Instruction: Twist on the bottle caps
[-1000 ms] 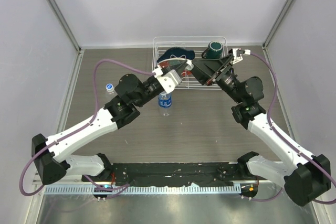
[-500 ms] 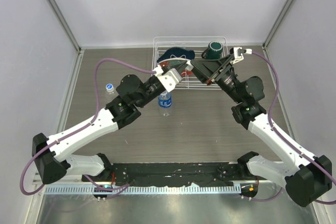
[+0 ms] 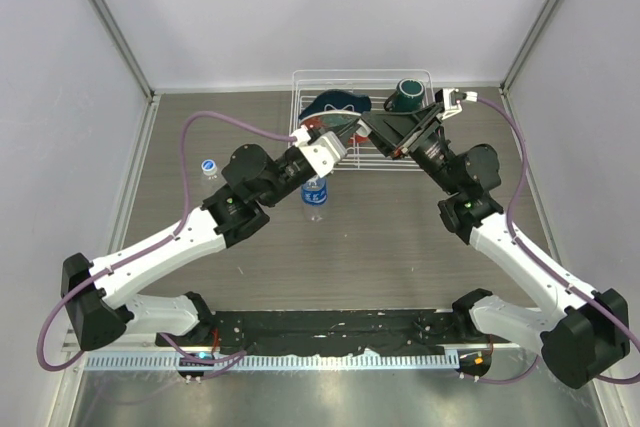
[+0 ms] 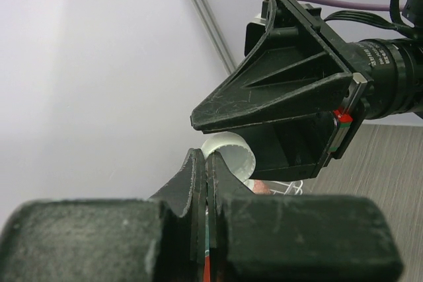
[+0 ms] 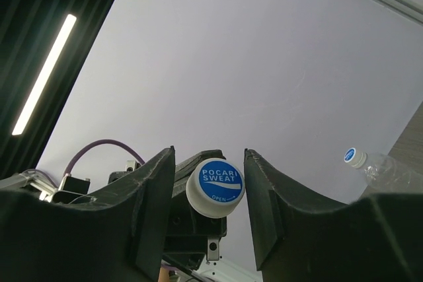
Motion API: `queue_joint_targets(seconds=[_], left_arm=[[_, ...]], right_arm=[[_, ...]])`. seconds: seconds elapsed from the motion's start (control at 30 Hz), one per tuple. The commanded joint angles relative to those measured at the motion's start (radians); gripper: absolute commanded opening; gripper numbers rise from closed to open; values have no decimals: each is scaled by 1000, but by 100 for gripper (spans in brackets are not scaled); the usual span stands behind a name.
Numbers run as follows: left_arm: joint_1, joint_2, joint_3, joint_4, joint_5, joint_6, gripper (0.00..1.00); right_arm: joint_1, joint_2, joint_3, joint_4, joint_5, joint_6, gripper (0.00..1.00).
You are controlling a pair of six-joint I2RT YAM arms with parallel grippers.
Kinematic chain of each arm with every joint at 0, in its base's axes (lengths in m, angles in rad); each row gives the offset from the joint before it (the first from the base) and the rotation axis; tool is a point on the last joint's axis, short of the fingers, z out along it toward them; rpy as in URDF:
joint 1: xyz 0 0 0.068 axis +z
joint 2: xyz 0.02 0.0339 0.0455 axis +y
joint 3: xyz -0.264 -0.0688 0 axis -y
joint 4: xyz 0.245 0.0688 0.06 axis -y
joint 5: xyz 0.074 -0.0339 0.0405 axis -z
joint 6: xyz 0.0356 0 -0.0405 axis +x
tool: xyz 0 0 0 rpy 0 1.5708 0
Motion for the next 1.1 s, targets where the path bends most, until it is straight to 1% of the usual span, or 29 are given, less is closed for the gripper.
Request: queue_joint_targets(seconds=[0.0, 0.03, 0.17, 0.37, 0.47, 0.53, 0.6, 0.63, 0.7, 0.73, 0.77, 0.83, 0.9, 0.93, 1.03, 1.07], left_arm=[[-3, -6, -8, 44, -6, -16, 0], [-3, -8, -8, 46, -8, -16, 0], [-3, -6, -13, 52, -9, -21, 0], [-3, -9, -23, 72, -12, -15, 0], [-5, -12, -34, 81, -15, -7, 0], [-3, -14, -46, 96, -21, 0, 0], [-3, -20, -52, 107, -28, 5, 6], [-3, -22, -54, 104, -29, 4, 14], [-2, -37, -62, 109, -40, 7, 27], [-2, -42, -65, 112, -43, 7, 39], [-2, -49, -69, 112, -44, 5, 45], [-2, -72, -72, 106, -44, -1, 49], [3, -100, -83, 105, -77, -7, 53], [1, -114, -86, 107, -86, -10, 65], [9, -170, -115, 81, -103, -13, 71], [15, -189, -126, 72, -106, -19, 72]], right_arm=[[16, -3, 16, 78, -9, 6, 50], [17, -1, 16, 78, -9, 4, 49], [22, 3, 16, 84, -9, 7, 41], [34, 26, 13, 121, -16, 35, 38], [40, 33, 10, 138, -16, 38, 35], [42, 33, 10, 138, -16, 35, 30], [42, 27, 5, 136, -13, 34, 26], [42, 23, 4, 132, -12, 32, 23], [42, 7, 5, 88, -4, 14, 20], [42, -3, 4, 63, 1, -15, 16], [42, -21, 4, 38, 5, -29, 14], [42, -39, 10, -49, 17, -75, 11], [40, -56, 16, -115, 24, -97, 10], [39, -59, 22, -138, 28, -121, 9], [34, -87, 48, -251, 56, -176, 9], [33, -93, 59, -314, 62, -224, 9]])
